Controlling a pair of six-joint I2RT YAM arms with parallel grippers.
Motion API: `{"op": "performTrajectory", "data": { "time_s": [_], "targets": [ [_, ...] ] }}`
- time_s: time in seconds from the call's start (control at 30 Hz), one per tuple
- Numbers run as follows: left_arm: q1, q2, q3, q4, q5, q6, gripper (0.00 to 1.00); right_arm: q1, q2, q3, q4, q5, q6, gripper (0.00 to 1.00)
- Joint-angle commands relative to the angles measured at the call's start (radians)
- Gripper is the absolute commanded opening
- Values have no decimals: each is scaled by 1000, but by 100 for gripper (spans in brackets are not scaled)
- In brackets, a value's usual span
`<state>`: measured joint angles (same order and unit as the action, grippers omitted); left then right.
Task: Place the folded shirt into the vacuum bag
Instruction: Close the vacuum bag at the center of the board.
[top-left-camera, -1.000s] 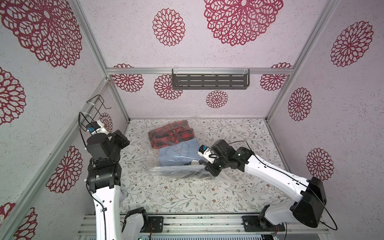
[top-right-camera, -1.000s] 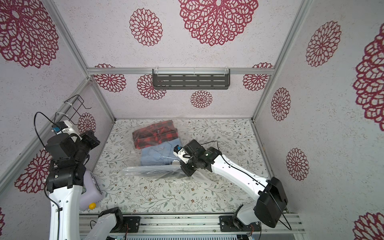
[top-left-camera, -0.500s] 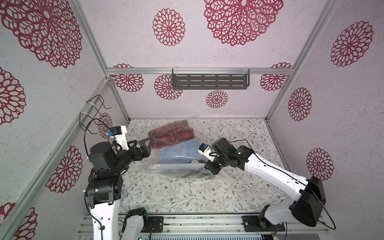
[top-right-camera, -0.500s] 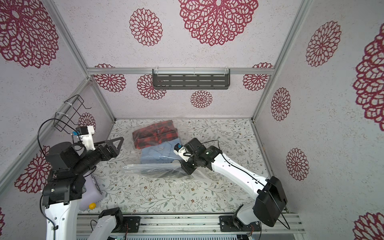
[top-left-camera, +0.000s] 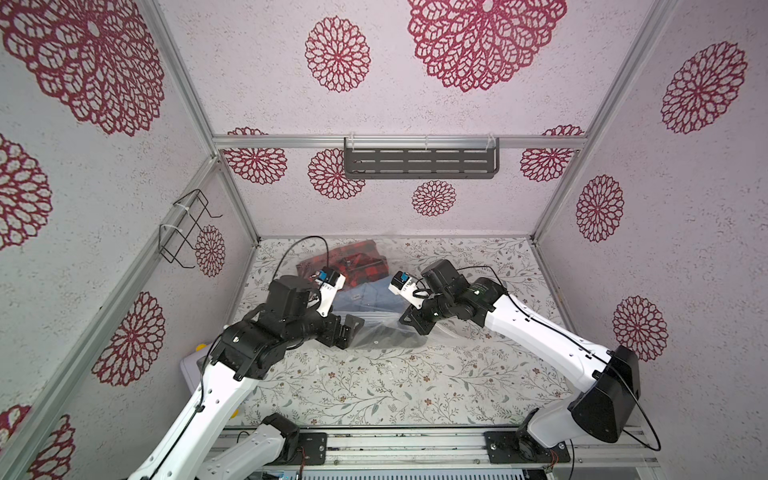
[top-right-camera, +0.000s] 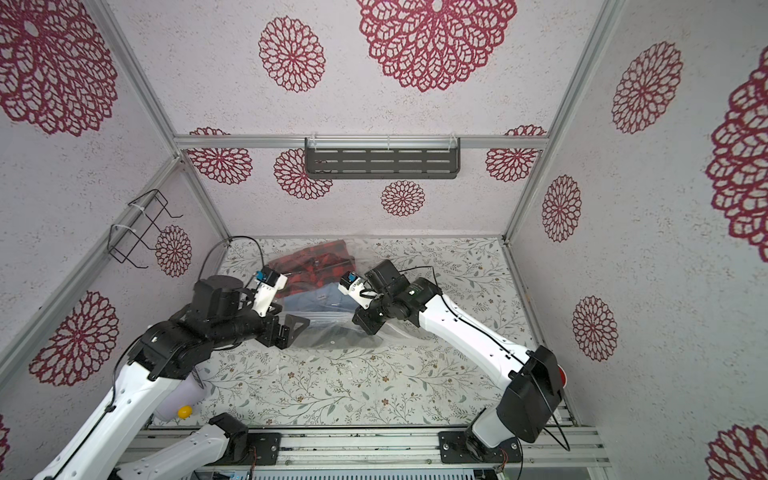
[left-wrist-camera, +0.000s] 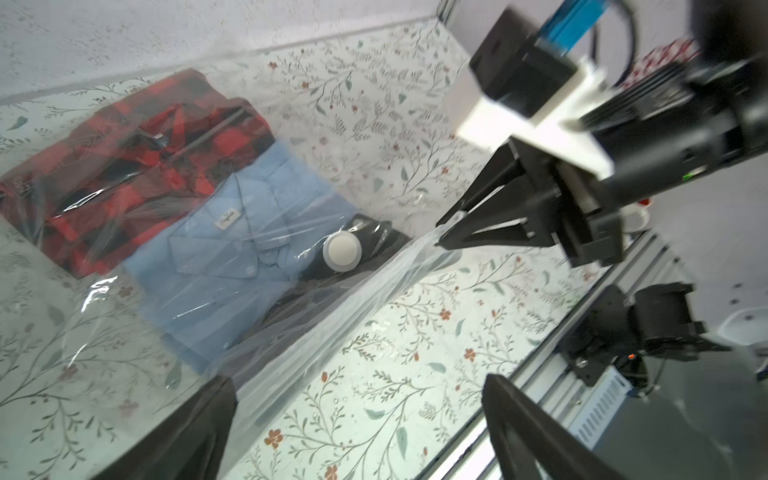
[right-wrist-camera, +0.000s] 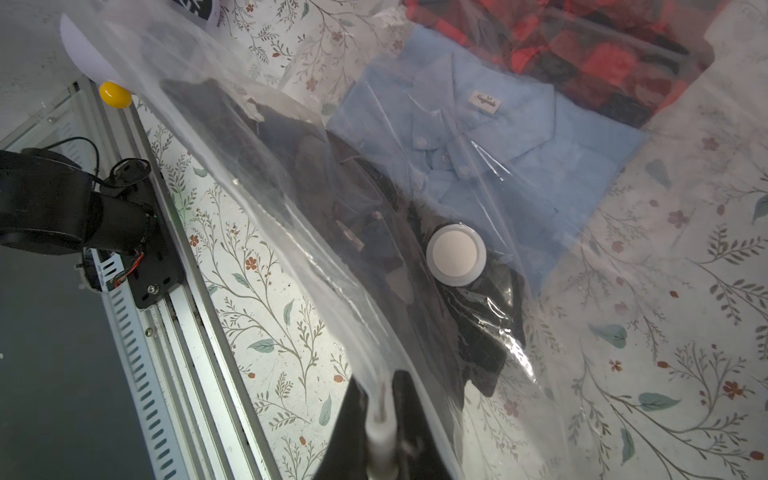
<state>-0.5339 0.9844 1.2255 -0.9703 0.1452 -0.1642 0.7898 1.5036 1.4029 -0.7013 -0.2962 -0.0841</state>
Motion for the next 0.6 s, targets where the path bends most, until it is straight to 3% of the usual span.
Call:
{"op": "performTrajectory", "data": {
  "time_s": [0.0,0.23,0.43,0.57],
  "targets": [
    [-65,55,44,-65,-197,102,97,-4,-5,47,20,-48,-22,0],
    [-90,159,63,-57,-138,175,97,-4,-14,49,22,-61,-23,0],
    [-93,226,77,-54,-187,203,97,-4,-11,47,26,-72,-25,0],
    [-97,178,76,17,-219,227,97,-4,-8,42,32,-77,-25,0]
  ]
}}
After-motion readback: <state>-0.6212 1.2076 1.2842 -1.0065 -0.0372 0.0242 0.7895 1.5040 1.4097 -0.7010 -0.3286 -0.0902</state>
